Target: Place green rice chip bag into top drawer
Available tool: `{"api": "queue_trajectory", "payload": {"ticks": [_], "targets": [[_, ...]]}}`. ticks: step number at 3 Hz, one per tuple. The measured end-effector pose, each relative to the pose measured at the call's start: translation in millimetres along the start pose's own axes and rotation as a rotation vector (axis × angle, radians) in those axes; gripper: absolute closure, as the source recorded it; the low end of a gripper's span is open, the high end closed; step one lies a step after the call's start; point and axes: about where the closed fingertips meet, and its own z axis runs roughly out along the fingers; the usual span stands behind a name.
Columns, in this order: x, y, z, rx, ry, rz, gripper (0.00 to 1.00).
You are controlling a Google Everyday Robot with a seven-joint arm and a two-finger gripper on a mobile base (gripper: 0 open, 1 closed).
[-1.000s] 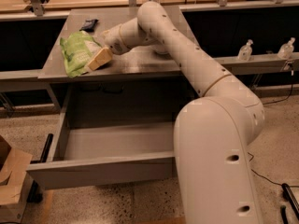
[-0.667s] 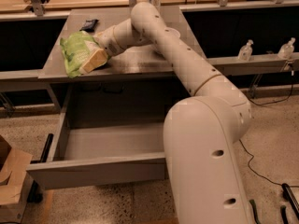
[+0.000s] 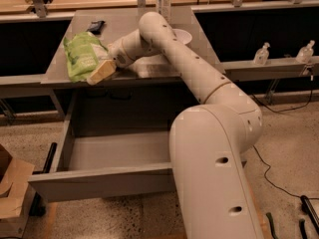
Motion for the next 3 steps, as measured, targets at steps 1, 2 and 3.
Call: {"api": "queue_trajectory", "payload": {"ticks": [1,2,3], "targets": [[-7.0,-0.5,-4.6,0.001,0.000,0.000,0.49],[-9.8,-0.6,-6.4,0.001,0.000,0.000,0.72],[-10.0,-0.6,-6.6,0.001,0.000,0.000,0.95]]}}
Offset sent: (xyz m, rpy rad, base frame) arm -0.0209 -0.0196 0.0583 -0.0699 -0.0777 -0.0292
